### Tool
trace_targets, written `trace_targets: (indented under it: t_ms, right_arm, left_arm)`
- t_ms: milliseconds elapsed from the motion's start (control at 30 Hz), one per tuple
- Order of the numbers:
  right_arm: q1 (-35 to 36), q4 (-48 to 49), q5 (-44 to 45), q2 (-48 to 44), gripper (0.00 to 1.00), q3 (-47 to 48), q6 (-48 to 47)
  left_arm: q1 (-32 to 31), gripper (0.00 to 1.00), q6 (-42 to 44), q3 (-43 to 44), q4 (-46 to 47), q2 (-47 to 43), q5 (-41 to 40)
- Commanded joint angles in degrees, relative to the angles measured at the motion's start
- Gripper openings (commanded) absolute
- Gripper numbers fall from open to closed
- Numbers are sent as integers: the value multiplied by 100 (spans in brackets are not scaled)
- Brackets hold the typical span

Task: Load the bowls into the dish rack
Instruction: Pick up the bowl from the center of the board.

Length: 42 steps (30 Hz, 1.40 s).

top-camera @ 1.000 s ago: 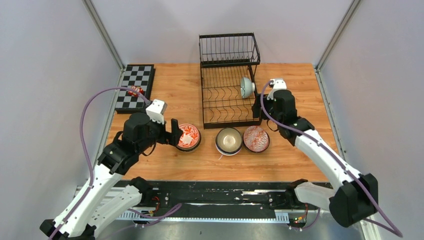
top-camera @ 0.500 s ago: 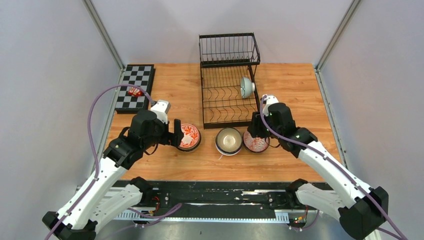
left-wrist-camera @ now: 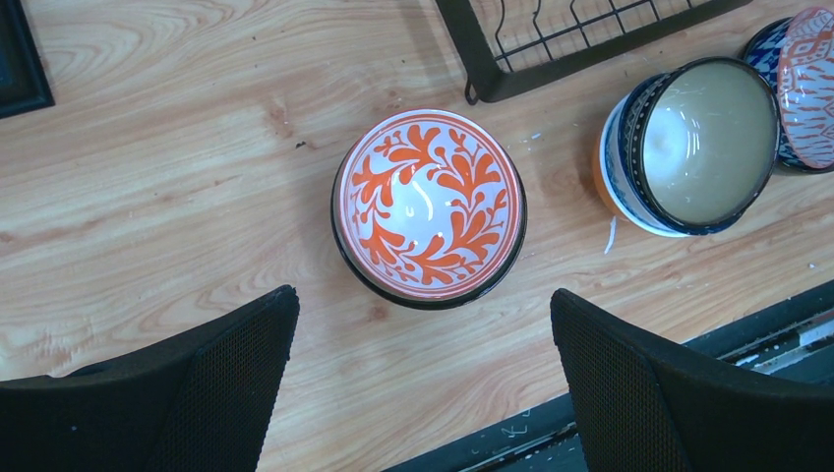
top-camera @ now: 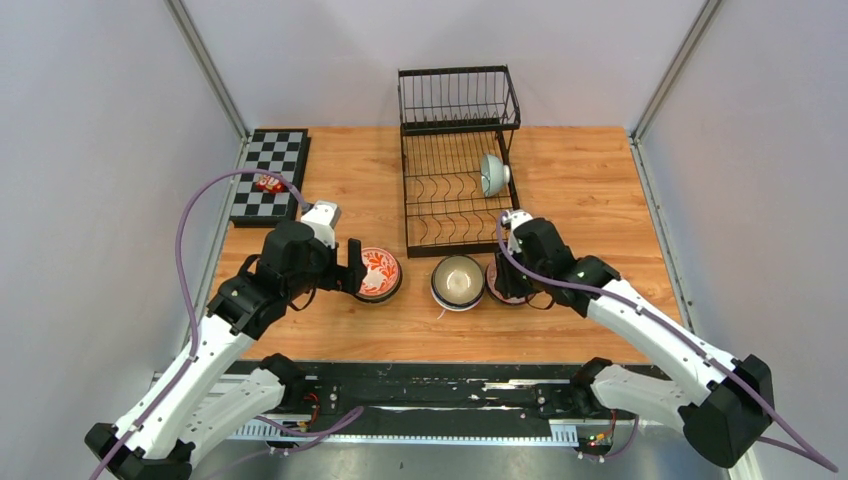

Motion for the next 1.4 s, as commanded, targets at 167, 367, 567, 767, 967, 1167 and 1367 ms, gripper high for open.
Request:
trace_targets:
  t_ms: [167, 367, 567, 767, 967, 1167, 1367]
  right_arm:
    - [418, -136, 382, 583, 35, 68, -165]
    - [432, 98, 509, 919, 35, 98, -188]
    - [432, 327, 470, 1147, 35, 128, -167]
    - [432, 524, 475, 1338, 34, 125, -144]
    - [435, 683, 466, 1433, 21, 99, -132]
    - [433, 687, 469, 1338, 3, 1, -150]
    - [438, 630, 537, 1030, 3, -75, -182]
  left_arm:
    - [15, 100, 48, -114, 85, -36, -33]
    - [15, 100, 37, -136, 104, -87, -50]
    - [13, 100, 35, -136, 98, -76, -41]
    - [13, 100, 37, -144, 103, -73, -55]
    - [13, 100, 35, -144, 97, -75, -84]
    - [14, 100, 28, -144, 92, -76, -109]
    - [15, 100, 33, -144, 90, -50, -96]
